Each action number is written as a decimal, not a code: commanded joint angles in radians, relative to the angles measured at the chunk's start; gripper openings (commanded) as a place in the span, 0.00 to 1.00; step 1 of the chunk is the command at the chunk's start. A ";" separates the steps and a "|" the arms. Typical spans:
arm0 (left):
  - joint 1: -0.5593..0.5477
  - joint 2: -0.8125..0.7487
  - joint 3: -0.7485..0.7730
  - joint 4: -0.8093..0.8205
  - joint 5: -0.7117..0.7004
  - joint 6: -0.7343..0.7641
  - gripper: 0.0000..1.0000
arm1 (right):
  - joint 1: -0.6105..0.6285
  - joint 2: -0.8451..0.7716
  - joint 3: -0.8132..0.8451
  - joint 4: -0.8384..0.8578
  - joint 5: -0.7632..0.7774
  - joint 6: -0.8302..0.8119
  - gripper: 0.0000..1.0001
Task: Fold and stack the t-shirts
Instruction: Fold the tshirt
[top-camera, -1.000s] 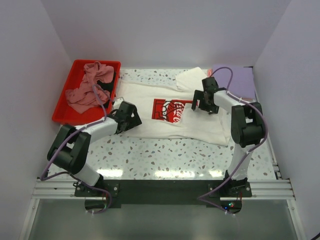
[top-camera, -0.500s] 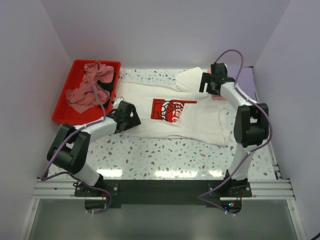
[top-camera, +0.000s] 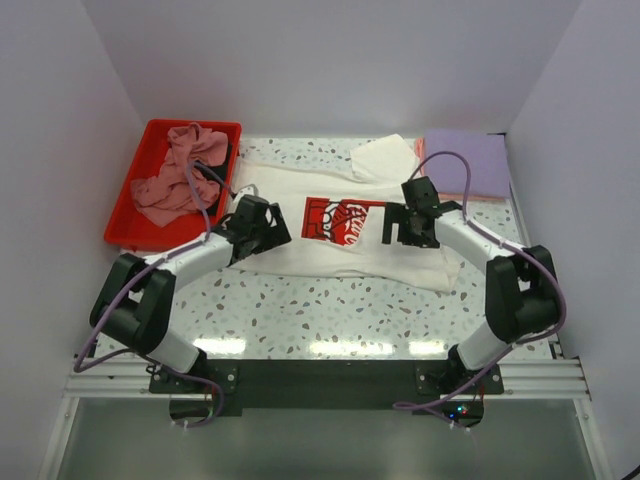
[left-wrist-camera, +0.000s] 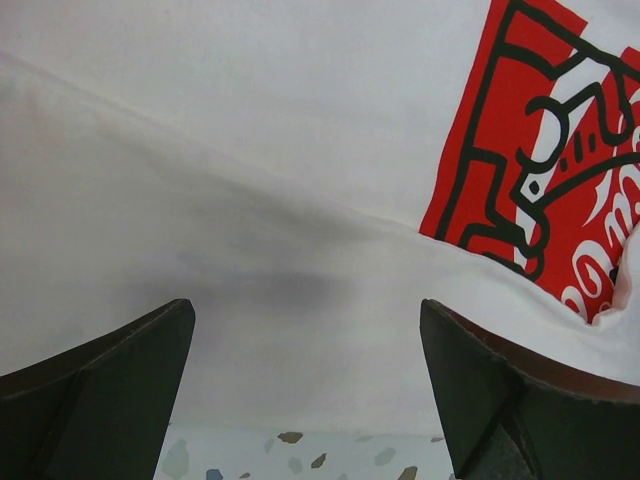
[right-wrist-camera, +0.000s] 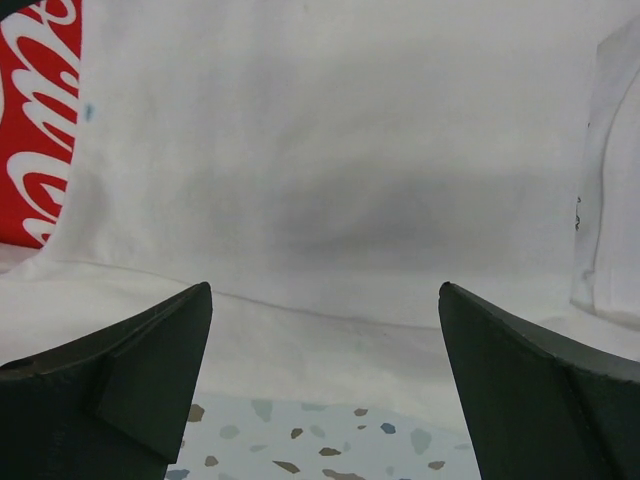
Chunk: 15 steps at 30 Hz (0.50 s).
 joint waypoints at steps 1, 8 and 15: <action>-0.006 0.046 0.021 0.106 0.045 0.004 1.00 | -0.015 0.026 -0.004 0.018 -0.015 0.012 0.99; -0.006 0.139 0.035 0.086 0.028 0.008 1.00 | -0.017 0.118 0.019 -0.019 0.021 0.020 0.99; -0.026 0.074 -0.100 0.020 -0.010 -0.045 1.00 | -0.038 0.051 -0.173 -0.056 0.069 0.113 0.99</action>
